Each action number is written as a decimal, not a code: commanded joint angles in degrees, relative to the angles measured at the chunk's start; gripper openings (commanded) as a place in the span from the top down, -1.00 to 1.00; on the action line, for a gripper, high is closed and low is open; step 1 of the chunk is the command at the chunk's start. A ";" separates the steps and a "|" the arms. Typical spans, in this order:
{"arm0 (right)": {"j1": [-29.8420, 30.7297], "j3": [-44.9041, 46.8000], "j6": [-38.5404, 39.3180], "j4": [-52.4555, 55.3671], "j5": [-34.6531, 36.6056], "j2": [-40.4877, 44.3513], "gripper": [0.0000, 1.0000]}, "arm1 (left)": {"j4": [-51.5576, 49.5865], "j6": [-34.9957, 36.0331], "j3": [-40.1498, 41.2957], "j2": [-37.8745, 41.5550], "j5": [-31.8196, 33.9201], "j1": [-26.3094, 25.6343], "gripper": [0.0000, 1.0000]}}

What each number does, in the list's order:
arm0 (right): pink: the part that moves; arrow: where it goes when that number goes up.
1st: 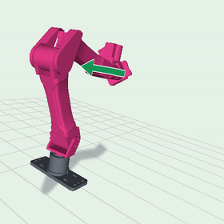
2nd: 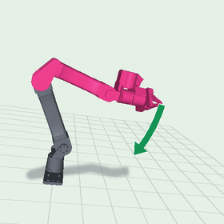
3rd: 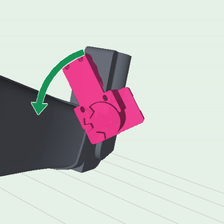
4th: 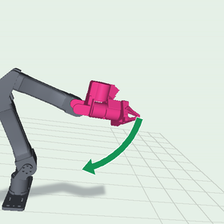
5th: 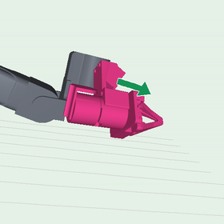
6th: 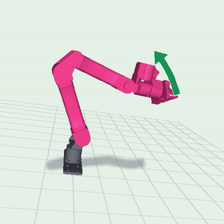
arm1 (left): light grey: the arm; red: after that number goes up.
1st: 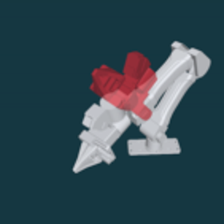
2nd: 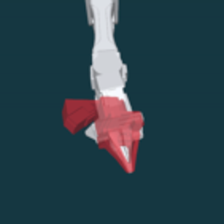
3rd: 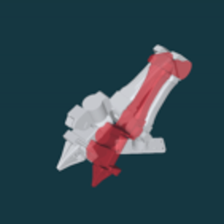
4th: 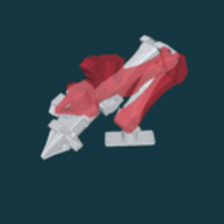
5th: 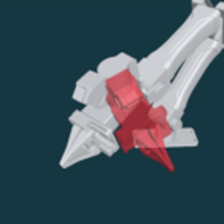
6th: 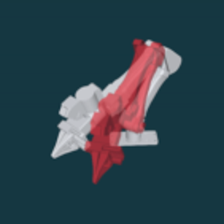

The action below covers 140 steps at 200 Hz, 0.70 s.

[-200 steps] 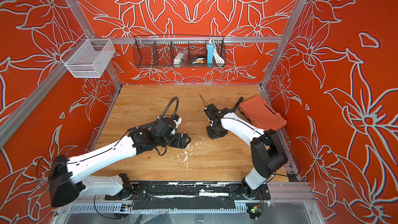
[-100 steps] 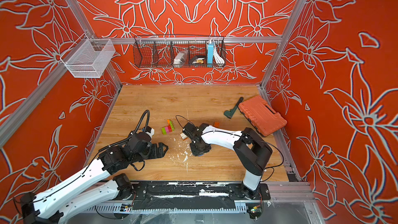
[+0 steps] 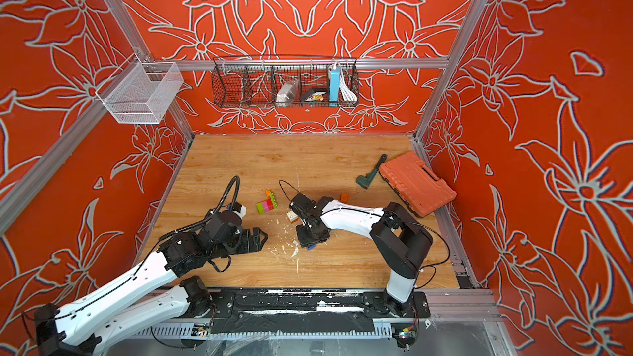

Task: Assemble the letter r with lego
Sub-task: Place the lego brick at the center of the board, then pick up the lego brick from the center of the board.

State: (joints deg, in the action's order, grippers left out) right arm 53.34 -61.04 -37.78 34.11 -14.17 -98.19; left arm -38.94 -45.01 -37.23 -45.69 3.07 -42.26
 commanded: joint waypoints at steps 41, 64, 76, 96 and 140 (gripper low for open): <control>-4.52 8.12 2.77 -4.90 -1.03 15.78 -0.10 | 1.15 1.28 -3.86 -9.11 -2.14 -2.56 -0.95; -12.64 13.45 2.24 -4.25 -0.68 23.75 -0.15 | 4.27 -1.52 -5.12 -15.19 -1.75 -6.71 -0.96; -16.96 15.61 2.51 -2.86 -0.36 27.42 -0.17 | 6.85 -3.81 -5.54 -18.15 -1.84 -8.77 -0.96; -23.04 17.55 3.01 1.06 0.46 31.31 -0.18 | 9.33 -8.16 -7.78 -23.66 -0.18 -12.61 -0.96; -30.51 21.56 2.63 1.94 -3.53 35.28 -0.17 | 8.12 -18.28 -16.79 -37.41 3.51 -18.53 -0.86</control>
State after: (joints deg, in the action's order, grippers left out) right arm 25.28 -41.45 -35.31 34.13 -15.35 -64.42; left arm -30.87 -54.89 -49.39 -78.22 2.98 -58.46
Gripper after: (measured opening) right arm 0.589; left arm 0.957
